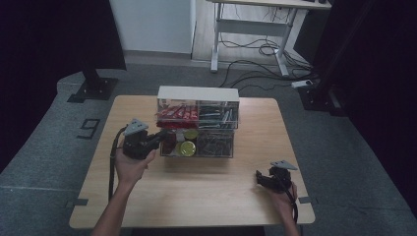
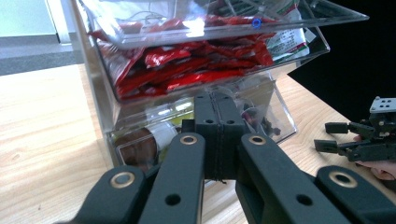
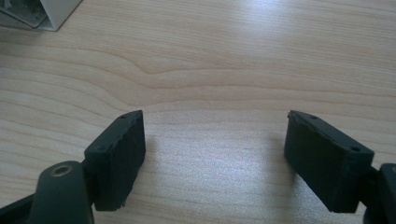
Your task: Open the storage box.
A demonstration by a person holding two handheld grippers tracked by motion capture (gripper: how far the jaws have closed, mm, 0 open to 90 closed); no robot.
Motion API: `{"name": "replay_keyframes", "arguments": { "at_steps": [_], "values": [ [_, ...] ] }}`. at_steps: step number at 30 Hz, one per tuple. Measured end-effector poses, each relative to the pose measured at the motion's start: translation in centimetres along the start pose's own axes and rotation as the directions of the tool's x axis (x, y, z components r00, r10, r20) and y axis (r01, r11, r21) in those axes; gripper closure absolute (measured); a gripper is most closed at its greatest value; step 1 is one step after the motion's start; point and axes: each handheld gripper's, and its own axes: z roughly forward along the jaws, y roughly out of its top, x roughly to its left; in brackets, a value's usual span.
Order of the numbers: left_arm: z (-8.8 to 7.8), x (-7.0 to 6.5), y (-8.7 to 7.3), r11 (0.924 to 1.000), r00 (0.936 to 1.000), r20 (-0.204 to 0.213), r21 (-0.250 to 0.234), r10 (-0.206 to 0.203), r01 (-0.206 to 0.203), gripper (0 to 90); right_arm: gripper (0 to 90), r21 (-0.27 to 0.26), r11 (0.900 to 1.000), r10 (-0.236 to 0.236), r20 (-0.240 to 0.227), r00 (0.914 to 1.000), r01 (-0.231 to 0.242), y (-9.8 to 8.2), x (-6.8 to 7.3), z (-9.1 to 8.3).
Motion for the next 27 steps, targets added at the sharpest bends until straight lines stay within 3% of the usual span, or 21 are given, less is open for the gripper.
{"name": "replay_keyframes", "arguments": {
  "at_steps": [27],
  "values": [
    [1.6,-0.2,2.5,0.9999,0.9997,0.022,0.01,-0.005,0.005,90.0,20.4,0.002,1.0,-0.001,-0.001,1.0,0.001,0.0,0.0,0.0]
  ]
}}
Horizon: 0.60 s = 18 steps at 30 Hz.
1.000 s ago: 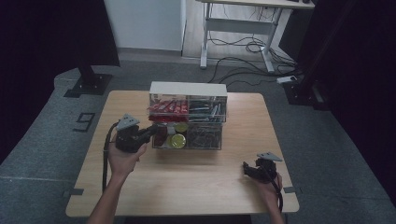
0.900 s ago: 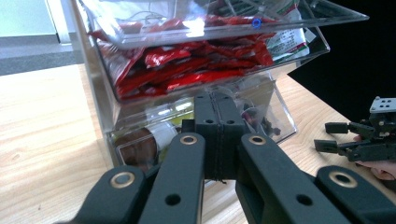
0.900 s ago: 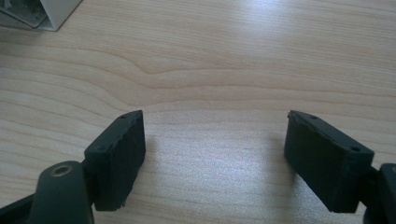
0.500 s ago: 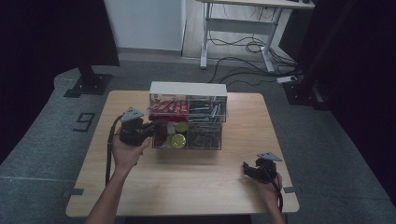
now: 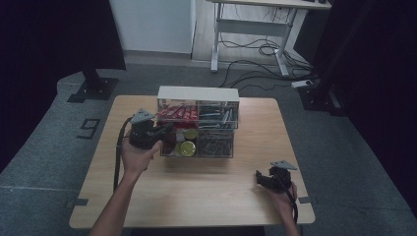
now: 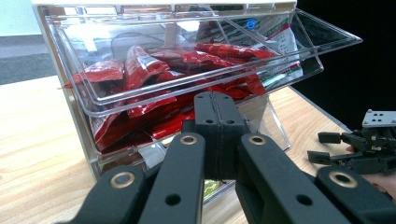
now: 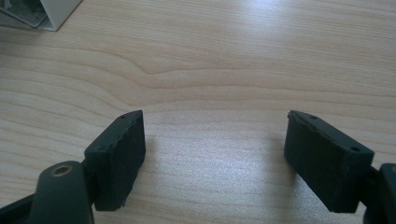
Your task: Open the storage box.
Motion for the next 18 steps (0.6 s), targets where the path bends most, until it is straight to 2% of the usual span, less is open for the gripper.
{"name": "replay_keyframes", "arguments": {
  "at_steps": [8,18],
  "values": [
    [0.38,0.24,0.25,0.9999,0.9999,0.008,0.01,-0.013,0.013,90.0,20.4,0.0,1.0,0.0,0.0,1.0,0.0,0.0,0.0,0.0],
    [0.49,-0.21,0.84,0.9999,1.0,0.004,0.014,-0.002,0.002,89.8,20.4,-0.001,1.0,0.001,0.001,1.0,-0.001,0.0,0.0,0.0]
  ]
}}
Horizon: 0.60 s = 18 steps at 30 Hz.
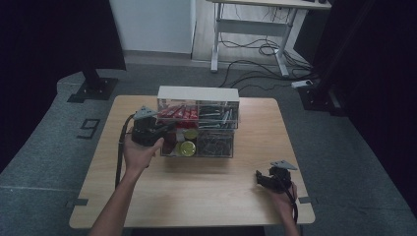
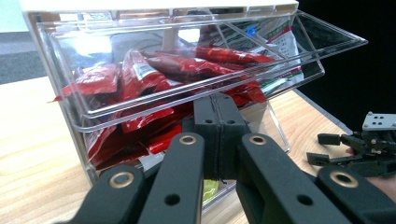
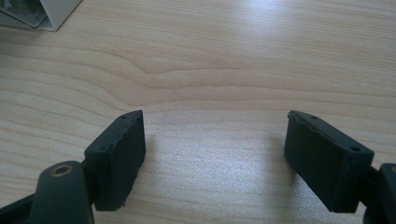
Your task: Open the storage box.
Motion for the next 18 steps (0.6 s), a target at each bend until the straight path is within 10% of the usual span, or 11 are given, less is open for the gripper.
{"name": "replay_keyframes", "arguments": {
  "at_steps": [18],
  "values": [
    [-0.4,-0.5,1.7,0.9998,0.9999,-0.004,-0.012,0.012,-0.013,89.9,20.4,-0.001,1.0,-0.002,0.001,1.0,0.002,0.0,0.0,0.0]
  ]
}}
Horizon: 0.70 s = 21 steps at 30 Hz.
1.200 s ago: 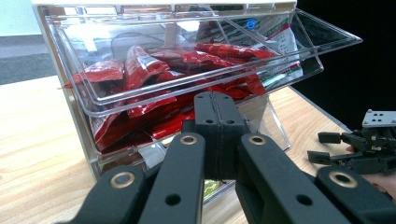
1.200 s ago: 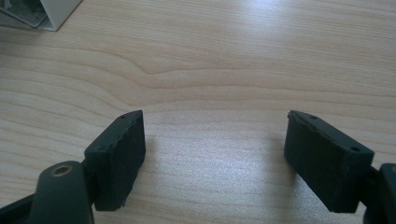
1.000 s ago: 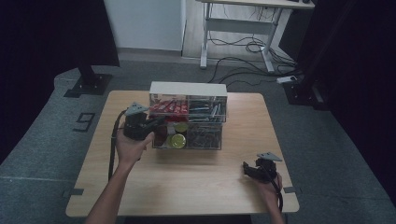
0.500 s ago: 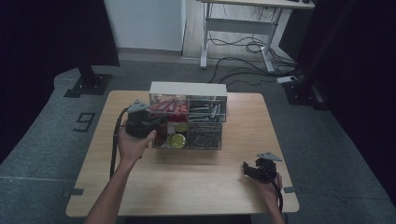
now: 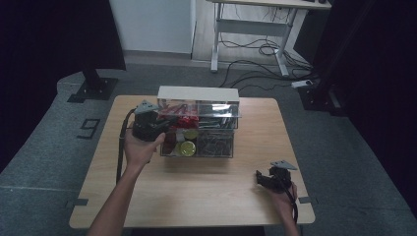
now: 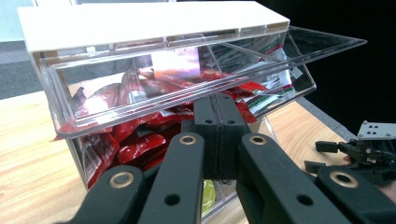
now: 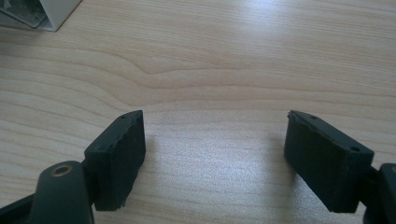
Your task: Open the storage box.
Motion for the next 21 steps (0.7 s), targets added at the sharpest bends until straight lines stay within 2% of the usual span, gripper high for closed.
{"name": "replay_keyframes", "arguments": {
  "at_steps": [18,21],
  "values": [
    [0.0,-0.3,1.4,0.9999,0.9998,-0.019,-0.009,0.008,-0.008,89.8,21.2,0.0,1.0,0.002,0.008,1.0,-0.002,0.0,0.0,0.0],
    [0.0,-0.3,1.6,0.9998,0.9996,-0.022,-0.008,0.015,-0.015,89.8,25.8,-0.008,1.0,0.014,0.018,0.9997,-0.014,-0.1,0.0,-0.1]
  ]
}}
